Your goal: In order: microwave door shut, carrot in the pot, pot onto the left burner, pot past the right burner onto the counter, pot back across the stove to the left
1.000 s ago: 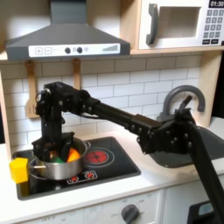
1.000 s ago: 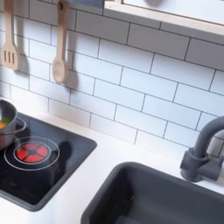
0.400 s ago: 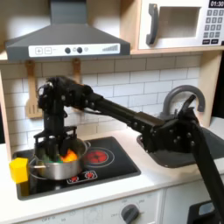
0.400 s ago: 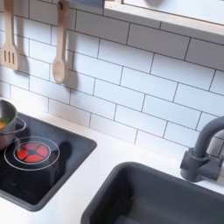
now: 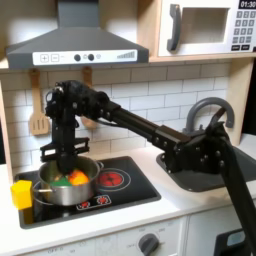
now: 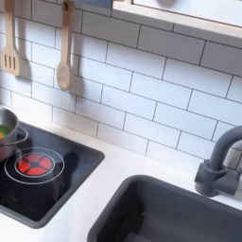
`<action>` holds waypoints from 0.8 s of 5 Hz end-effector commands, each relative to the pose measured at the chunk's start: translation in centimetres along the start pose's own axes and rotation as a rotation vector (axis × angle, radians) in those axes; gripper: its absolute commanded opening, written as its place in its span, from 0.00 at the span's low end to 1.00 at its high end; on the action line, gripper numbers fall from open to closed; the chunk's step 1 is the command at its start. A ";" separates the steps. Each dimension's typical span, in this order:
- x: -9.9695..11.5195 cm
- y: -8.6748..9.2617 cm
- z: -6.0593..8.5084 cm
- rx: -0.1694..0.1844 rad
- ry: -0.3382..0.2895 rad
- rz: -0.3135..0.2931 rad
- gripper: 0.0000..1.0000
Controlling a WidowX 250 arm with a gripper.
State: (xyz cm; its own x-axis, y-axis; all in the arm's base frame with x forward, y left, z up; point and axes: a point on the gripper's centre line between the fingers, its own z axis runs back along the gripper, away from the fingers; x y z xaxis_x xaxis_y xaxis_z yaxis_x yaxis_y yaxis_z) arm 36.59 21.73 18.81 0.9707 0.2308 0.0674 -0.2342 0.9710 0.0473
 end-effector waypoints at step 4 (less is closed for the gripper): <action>0.0 -0.5 -1.1 0.018 0.025 -0.022 1.00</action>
State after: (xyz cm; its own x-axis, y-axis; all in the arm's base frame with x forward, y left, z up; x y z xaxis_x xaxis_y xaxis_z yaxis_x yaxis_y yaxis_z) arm 36.79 21.24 17.90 0.9765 0.2104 0.0470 -0.2133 0.9747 0.0668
